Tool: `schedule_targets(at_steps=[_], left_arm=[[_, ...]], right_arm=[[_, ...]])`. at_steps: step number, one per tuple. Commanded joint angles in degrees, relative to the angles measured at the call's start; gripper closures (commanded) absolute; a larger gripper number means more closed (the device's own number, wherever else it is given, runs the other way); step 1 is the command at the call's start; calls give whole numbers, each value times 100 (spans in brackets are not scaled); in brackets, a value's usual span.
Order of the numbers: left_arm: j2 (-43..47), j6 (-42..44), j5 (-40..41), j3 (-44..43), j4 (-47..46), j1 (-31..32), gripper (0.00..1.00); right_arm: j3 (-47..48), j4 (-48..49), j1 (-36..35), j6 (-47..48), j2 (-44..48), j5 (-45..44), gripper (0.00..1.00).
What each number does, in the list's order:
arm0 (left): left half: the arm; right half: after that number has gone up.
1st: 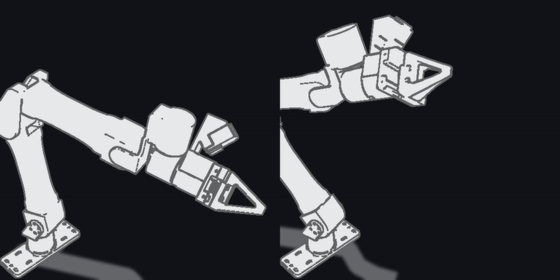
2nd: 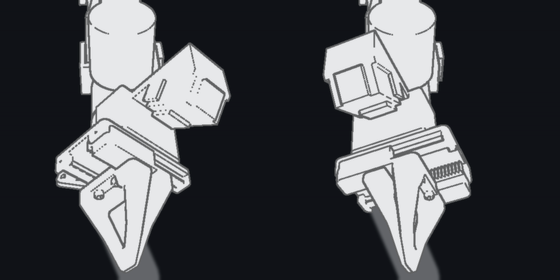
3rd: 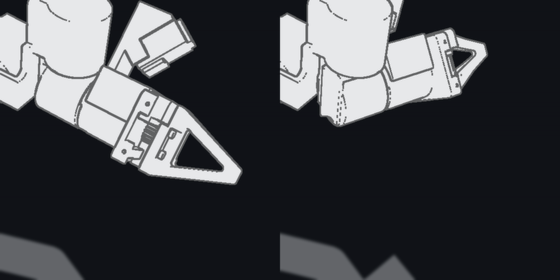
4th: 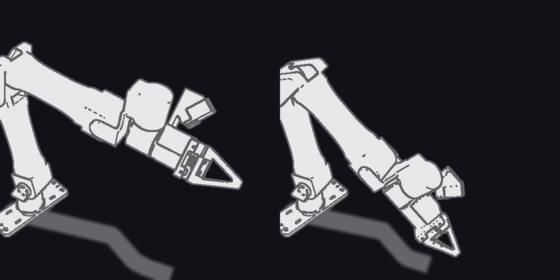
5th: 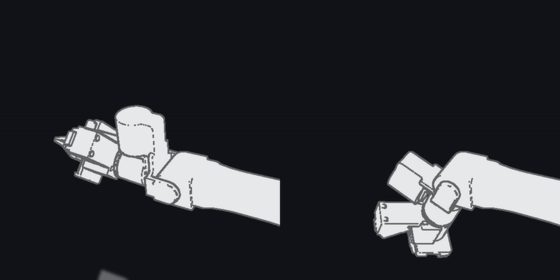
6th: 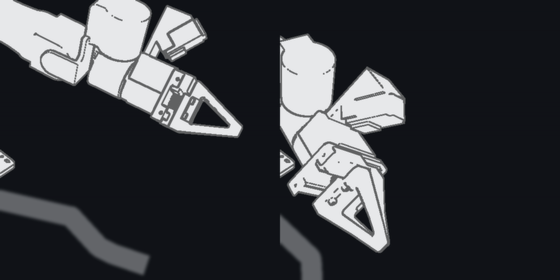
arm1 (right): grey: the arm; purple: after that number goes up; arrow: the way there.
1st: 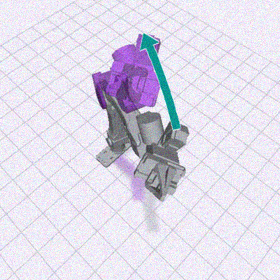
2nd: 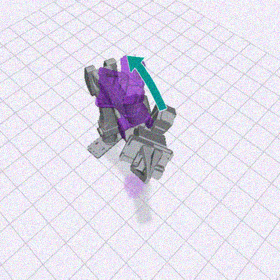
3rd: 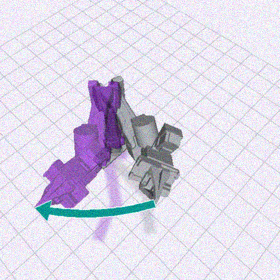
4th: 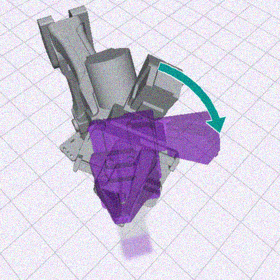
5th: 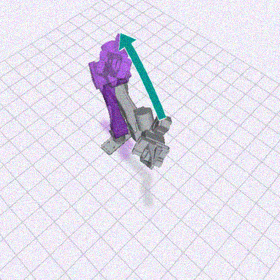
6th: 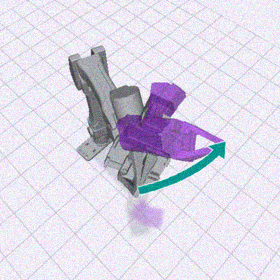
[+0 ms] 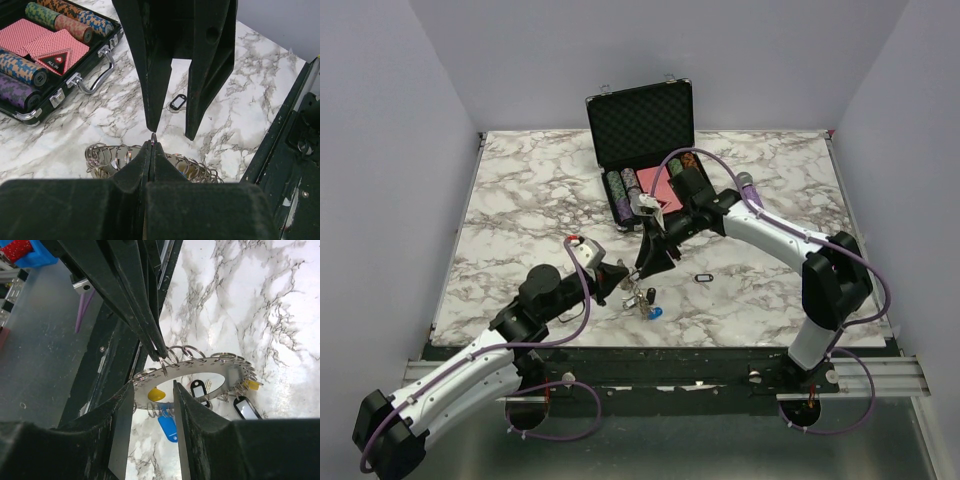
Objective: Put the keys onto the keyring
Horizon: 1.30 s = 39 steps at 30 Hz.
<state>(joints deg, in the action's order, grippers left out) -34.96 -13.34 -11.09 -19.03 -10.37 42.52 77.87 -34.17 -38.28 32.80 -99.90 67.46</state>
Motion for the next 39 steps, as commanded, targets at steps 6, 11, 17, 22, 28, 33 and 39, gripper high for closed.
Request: schedule_targets(at_steps=[6, 11, 17, 22, 28, 33, 39], left_arm=[[77, -212, 81, 101, -518, 37, 100], [51, -221, 81, 101, -554, 37, 100], [94, -230, 116, 110, -536, 37, 100], [139, -221, 186, 127, -510, 37, 100], [156, -239, 239, 136, -492, 37, 100], [209, -362, 353, 92, -212, 37, 97], [1095, -538, 819, -145, 860, 45, 35]], right_arm=[[-412, 1122, -4, -844, -83, 276, 55], [-535, 1536, -47, -1240, -109, 285, 57], [-536, 1615, -127, -1355, -170, 320, 69], [-500, 1554, -144, -1372, -206, 347, 84], [-352, 1239, -188, -1101, -223, 382, 100], [26, 317, -188, -346, -214, -39, 100], [1000, -1659, -197, 1270, -205, -1154, 100]])
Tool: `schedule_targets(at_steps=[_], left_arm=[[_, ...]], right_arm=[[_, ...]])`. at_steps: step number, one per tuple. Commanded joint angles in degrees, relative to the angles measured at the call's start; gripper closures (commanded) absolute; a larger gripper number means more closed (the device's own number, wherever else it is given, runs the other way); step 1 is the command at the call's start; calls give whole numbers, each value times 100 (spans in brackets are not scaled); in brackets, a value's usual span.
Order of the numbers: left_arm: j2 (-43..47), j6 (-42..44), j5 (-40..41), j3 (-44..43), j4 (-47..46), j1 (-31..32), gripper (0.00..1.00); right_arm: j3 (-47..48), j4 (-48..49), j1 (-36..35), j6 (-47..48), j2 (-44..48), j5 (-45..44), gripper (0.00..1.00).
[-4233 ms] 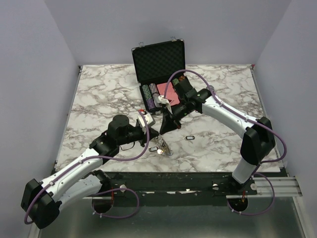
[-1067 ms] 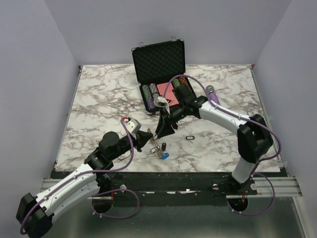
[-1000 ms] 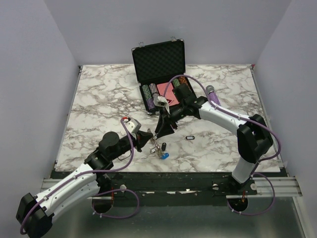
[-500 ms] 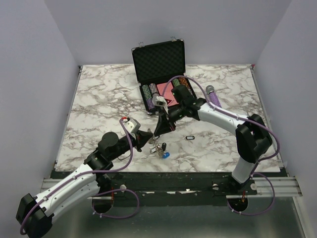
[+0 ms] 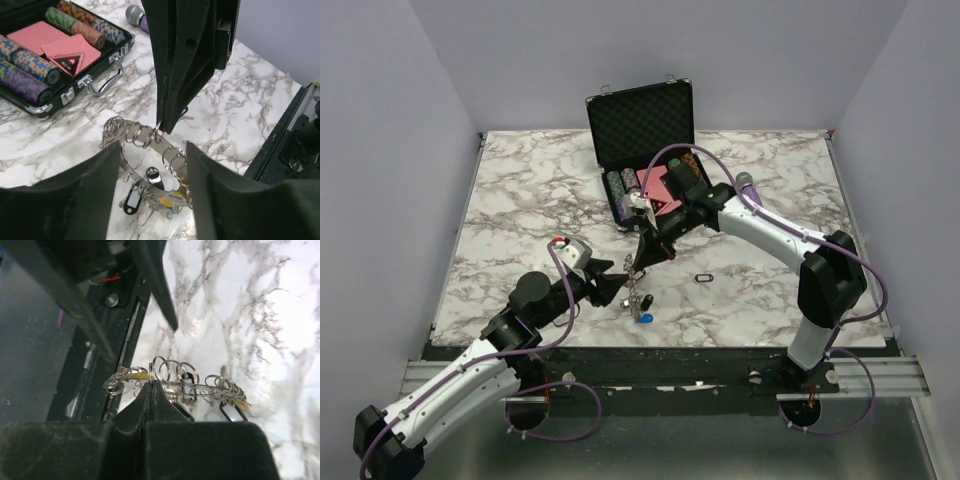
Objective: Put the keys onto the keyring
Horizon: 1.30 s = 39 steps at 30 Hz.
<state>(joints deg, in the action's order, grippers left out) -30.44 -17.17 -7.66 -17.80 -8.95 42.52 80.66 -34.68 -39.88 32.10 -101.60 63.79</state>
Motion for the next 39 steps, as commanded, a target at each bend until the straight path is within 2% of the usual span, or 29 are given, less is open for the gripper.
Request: schedule_targets(at_steps=[1, 5, 9, 12, 15, 17, 20, 24, 32, 39], left_arm=[[818, -173, 537, -285, 850, 46, 31], [1312, -217, 450, -101, 685, 37, 17], [1173, -269, 178, 189, 0, 28, 11], [821, -313, -269, 391, -798, 28, 10], [312, -165, -1138, 541, -1695, 28, 18], [-127, 2, -1570, 471, -1960, 28, 32], [-882, 222, -1800, 278, -2128, 37, 50], [-1543, 451, -1932, 181, -2452, 28, 60], [-1843, 741, -1538, 514, -3727, 28, 56], [-2080, 1005, -1519, 409, -3587, 28, 55]], right_arm=[[905, -1995, -38, 1552, -53, -1033, 100], [1661, -3157, -99, 2238, -210, -1877, 100], [2347, -4054, -178, 2634, -447, -2396, 100], [2656, -4345, -283, 2670, -580, -2643, 100], [2840, -4372, -319, 2583, -633, -2635, 100], [2902, -4311, -319, 2512, -633, -2539, 100], [2946, -4249, -310, 2380, -606, -2302, 100], [2903, -4232, -319, 2327, -571, -2108, 100], [2630, -4082, -319, 2310, -378, -1932, 100], [2516, -4038, -310, 2354, -290, -1791, 100]])
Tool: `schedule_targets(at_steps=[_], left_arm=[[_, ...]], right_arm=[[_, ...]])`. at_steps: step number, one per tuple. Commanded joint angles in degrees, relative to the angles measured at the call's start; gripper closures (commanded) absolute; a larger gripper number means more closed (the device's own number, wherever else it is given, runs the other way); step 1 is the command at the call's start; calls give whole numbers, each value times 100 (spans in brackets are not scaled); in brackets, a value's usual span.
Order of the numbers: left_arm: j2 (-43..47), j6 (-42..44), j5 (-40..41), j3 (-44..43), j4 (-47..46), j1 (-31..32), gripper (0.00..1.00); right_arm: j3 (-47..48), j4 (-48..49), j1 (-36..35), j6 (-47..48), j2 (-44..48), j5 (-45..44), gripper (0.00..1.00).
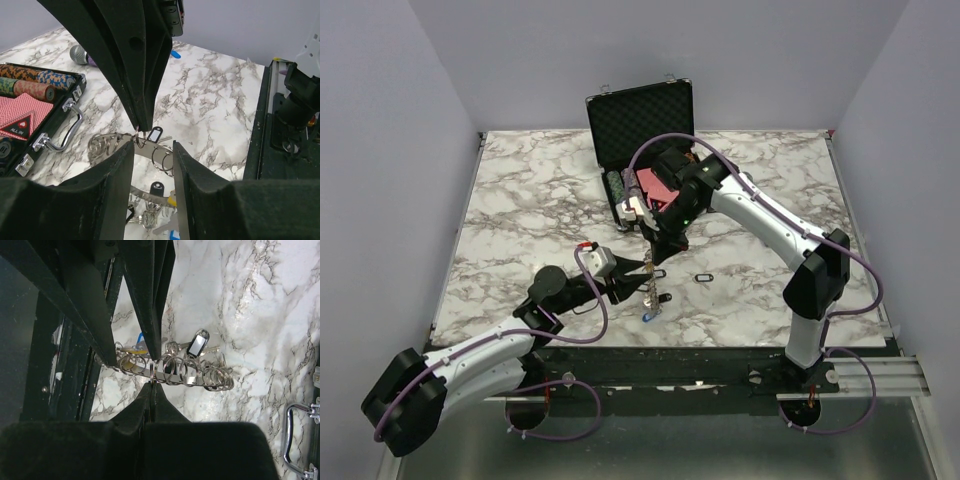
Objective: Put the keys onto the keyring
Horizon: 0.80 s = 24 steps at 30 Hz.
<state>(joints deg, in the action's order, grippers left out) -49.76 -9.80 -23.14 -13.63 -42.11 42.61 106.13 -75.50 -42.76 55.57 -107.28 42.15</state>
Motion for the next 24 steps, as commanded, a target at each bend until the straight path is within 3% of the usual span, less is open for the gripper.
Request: schedule_targets(at_steps=[1, 11, 19, 21, 24], left_arm=[[-166, 260, 28, 18, -289, 19, 55], [-96, 356, -7, 71, -149, 19, 53], [554, 654, 239, 326, 114, 10, 52], [747, 777, 213, 317, 273, 10, 57], [871, 857, 117, 238, 492, 10, 73]], right_arm=[[-31, 45, -30, 15, 287, 381, 100], [-13, 36, -30, 15, 340, 452, 100], [-83, -69, -30, 138, 366, 557, 100], [-92, -96, -39, 173, 357, 557, 100], [-110, -96, -39, 173, 357, 592, 100]])
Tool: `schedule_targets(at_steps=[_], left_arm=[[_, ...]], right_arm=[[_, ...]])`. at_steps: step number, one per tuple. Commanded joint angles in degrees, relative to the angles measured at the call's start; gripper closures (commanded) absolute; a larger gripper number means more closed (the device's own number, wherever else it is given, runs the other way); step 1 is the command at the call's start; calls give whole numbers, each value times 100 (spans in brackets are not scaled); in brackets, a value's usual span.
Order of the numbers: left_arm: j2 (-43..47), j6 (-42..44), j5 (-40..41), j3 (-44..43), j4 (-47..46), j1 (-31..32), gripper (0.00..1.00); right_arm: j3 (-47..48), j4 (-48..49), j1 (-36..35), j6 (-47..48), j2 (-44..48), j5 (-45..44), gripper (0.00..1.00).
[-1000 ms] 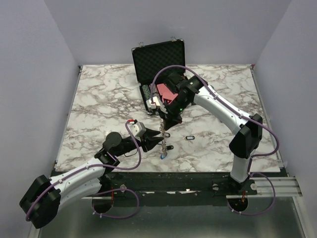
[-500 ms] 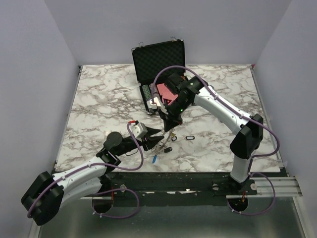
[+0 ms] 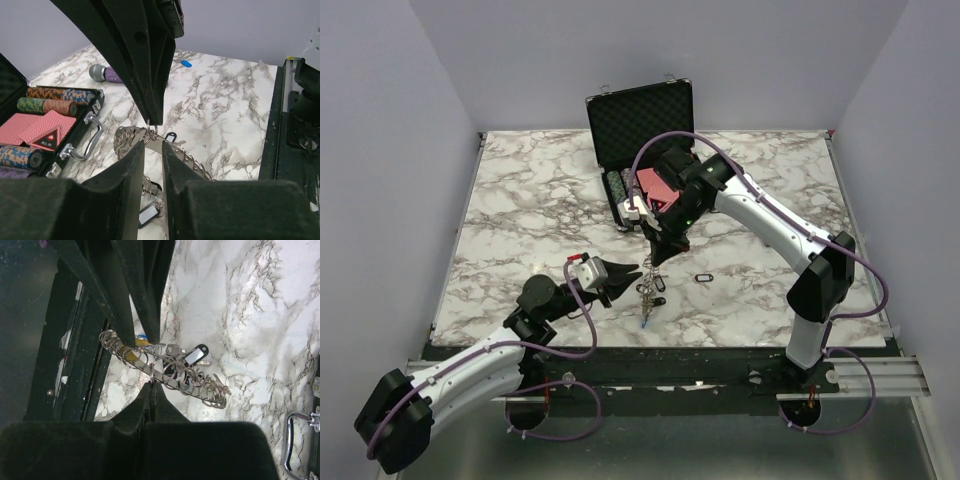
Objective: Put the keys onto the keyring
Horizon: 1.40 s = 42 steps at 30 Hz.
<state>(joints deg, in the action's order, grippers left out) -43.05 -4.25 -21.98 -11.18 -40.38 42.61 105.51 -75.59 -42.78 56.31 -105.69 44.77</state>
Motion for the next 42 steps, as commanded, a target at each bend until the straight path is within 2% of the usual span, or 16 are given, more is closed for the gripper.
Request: schedule_targets(at_steps=[1, 10, 24, 34, 42], left_arm=[[209, 302, -43, -16, 338, 19, 73], [-283, 205, -334, -376, 382, 19, 65], [-652, 91, -500, -631, 355, 10, 65], [-846, 3, -668, -789, 241, 10, 72], [-890, 12, -606, -859, 496, 10, 90]], right_arm=[[-49, -70, -37, 99, 198, 348, 100], [-75, -52, -46, 108, 198, 392, 100], [-189, 27, -46, 108, 242, 480, 100], [-216, 71, -46, 55, 215, 489, 100], [-224, 80, -46, 38, 198, 515, 100]])
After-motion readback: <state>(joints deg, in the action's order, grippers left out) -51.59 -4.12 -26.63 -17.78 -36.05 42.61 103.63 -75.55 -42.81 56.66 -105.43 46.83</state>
